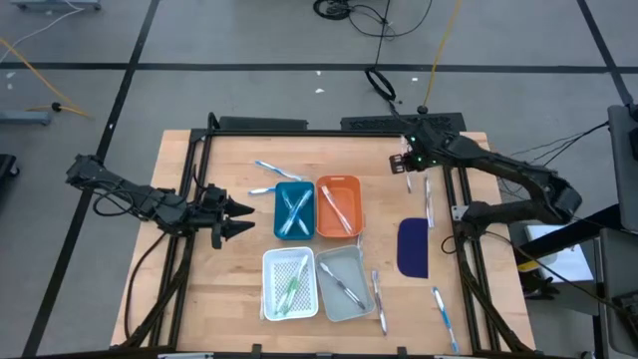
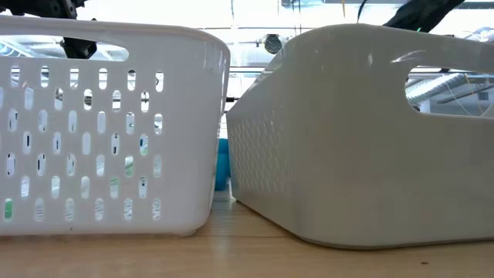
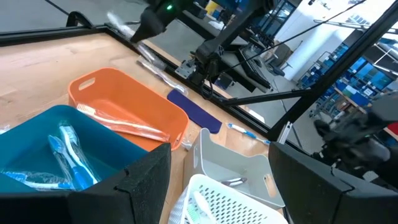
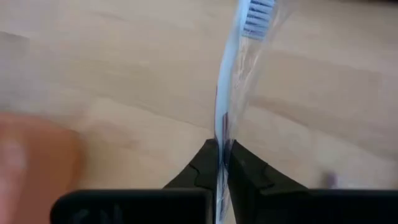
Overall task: Pick & Place Toothbrushes
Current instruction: Put the purple toothbrush into the gray bin
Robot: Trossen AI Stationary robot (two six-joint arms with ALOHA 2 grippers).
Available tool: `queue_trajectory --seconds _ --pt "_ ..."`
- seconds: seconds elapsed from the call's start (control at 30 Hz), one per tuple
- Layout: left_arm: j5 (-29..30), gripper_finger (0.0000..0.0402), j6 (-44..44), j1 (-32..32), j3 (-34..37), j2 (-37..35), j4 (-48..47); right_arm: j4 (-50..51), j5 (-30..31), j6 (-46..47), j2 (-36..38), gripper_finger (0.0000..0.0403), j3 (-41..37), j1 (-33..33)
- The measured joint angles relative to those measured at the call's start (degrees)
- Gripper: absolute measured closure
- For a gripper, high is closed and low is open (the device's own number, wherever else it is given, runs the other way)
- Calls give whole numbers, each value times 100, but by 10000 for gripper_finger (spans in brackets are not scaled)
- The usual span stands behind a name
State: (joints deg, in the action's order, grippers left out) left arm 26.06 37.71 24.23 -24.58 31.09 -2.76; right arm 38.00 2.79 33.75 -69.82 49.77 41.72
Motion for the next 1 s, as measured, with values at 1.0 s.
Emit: queue_trajectory --seconds 1.0 --pt "0 131 -7 2 0 0 -2 -3609 -2284 -3430 2250 394 -901 -2404"
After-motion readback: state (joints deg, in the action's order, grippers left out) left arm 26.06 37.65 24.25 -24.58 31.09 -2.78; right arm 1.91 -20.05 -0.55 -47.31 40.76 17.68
